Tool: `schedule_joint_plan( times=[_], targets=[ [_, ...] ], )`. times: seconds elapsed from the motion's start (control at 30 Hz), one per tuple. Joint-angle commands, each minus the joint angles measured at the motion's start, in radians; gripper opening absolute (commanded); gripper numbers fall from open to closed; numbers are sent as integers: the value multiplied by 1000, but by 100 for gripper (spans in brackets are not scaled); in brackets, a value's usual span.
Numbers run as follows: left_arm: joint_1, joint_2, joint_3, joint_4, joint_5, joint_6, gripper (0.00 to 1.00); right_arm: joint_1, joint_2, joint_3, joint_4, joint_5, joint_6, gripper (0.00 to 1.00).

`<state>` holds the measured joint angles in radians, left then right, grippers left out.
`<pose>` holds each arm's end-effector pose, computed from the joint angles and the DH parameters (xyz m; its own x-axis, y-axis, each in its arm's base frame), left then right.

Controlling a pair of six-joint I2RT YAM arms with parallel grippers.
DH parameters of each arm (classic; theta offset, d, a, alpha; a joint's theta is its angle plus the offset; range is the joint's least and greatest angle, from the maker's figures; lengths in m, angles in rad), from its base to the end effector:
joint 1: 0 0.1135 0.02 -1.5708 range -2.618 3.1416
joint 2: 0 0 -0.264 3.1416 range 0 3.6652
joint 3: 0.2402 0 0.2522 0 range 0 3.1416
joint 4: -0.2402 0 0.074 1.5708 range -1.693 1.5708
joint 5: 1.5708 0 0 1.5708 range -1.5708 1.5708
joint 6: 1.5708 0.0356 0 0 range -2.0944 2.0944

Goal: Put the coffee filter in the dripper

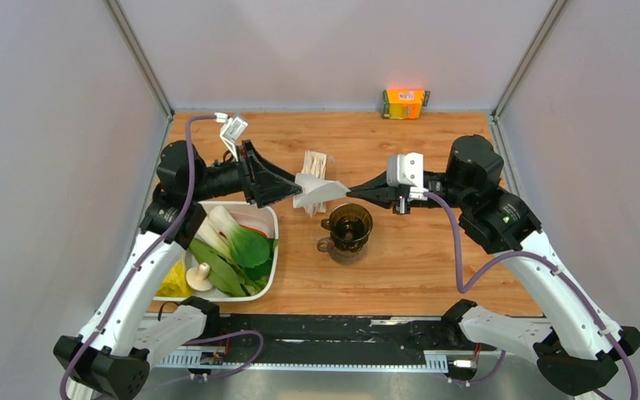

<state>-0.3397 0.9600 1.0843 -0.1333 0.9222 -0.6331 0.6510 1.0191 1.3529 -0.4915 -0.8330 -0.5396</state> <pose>0.1789 -0.0933 0.4188 -0.5705 -0.1774 -0.8019 0.7630 0.2469 -0.5974 0.1353 0.1362 0.4599 0.4009 -0.1290 -0.9070 -0.9126 0.0303 -0.4077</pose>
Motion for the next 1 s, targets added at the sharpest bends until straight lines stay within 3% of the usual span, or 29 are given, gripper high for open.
schedule_joint_plan(
  times=[0.0, 0.07, 0.17, 0.33, 0.43, 0.53, 0.63, 0.7, 0.8, 0.97],
  targets=[
    [0, 2, -68, 278, 70, -228, 68, -4, -7, -7, 28, -36, -46, 0],
    [-1, 5, -107, 379, 79, -313, 66, -4, -3, -11, 34, -36, -53, 0],
    [-7, 12, -148, 526, 85, -411, 54, -2, 5, -18, 41, -29, -64, 0],
    [-55, 20, -173, 555, 75, -439, 38, -2, 17, -24, 59, -23, -76, 0],
    [-69, 21, -174, 550, 55, -433, 10, -2, 28, -21, 65, -11, -78, 1],
    [-70, 20, -130, 459, -6, -328, 1, -3, 31, -16, 65, 69, -18, 26],
    [-70, 16, -32, 190, -150, -130, 0, -27, 26, 3, 62, 179, 121, 76],
    [-70, 25, 83, 57, -270, 34, 0, -66, 3, 3, 56, 213, 189, 95],
    [-82, 61, 187, -81, -448, 274, 0, -114, -16, 37, 55, 263, 298, 100],
    [-225, 121, 348, -187, -798, 629, 0, -125, 35, 189, 83, 395, 466, 100]
  ],
)
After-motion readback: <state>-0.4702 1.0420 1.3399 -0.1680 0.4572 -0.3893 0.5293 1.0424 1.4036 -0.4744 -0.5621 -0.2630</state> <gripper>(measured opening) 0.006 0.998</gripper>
